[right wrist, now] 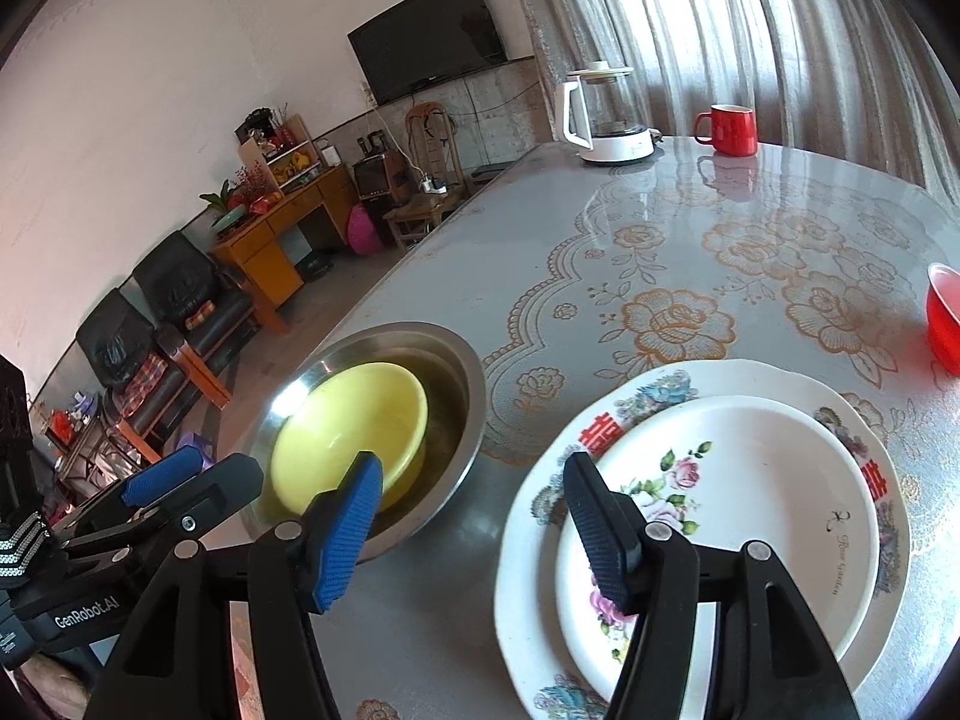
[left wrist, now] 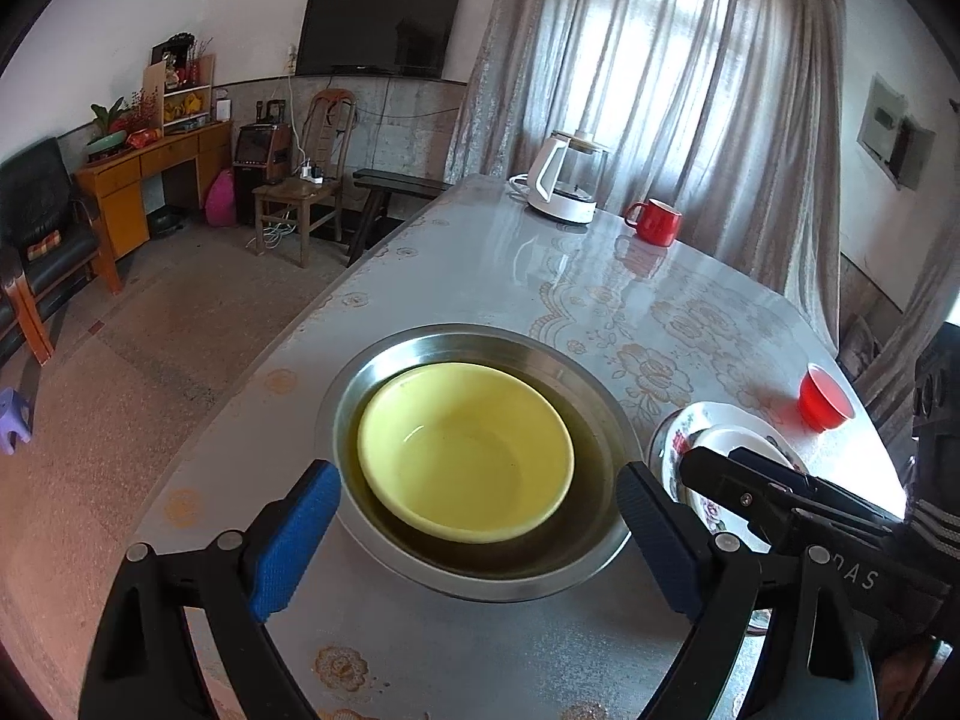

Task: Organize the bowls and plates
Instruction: 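Move the left gripper past the plate stack toward the red plastic bowl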

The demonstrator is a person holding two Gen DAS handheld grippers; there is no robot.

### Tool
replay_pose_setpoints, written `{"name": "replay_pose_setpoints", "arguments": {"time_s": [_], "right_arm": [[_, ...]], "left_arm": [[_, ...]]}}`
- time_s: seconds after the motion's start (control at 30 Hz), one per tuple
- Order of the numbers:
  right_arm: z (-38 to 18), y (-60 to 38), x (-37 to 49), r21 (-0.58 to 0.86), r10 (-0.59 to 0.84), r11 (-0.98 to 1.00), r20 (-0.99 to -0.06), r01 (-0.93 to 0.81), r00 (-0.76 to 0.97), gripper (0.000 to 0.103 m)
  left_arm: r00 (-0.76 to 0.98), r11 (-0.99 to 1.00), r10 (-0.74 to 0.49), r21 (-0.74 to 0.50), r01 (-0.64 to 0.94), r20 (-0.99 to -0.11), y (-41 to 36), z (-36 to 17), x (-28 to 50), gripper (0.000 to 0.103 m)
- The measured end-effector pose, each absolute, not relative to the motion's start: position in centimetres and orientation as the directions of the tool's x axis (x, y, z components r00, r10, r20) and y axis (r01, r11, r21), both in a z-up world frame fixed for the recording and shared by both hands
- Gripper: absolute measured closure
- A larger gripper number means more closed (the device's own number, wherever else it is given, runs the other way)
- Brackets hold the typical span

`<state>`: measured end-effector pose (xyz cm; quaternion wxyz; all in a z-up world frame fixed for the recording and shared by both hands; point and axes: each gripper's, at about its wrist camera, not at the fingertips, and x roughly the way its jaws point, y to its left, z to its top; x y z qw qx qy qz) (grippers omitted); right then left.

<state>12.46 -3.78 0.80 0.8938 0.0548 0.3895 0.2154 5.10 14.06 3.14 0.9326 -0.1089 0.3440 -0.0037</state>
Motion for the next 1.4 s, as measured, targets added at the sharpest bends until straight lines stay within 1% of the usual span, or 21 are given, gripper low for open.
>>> {"name": "replay_pose_setpoints", "arguments": {"time_s": [0.33,0.97,1.4], "right_arm": [[0.6,-7.0,12.2,0.285,0.393,0.92,-0.67,-0.27,0.63,0.039],[0.6,-17.0,11.6,0.329,0.261,0.943,-0.657,-0.043,0.707,0.039],[-0.3,-23.4,10.8,0.348,0.176,0.933,-0.667,0.094,0.724,0.039]], "left_arm": [[0.754,0.985,-0.122,-0.169,0.015,-0.645,10.7,3.5,5.4,0.009],[0.695,0.962,-0.253,-0.099,0.254,-0.673,0.6,3.8,7.4,0.009],[0.666,0.93,-0.297,-0.049,0.365,-0.685,-5.2,4.3,9.1,0.009]]}}
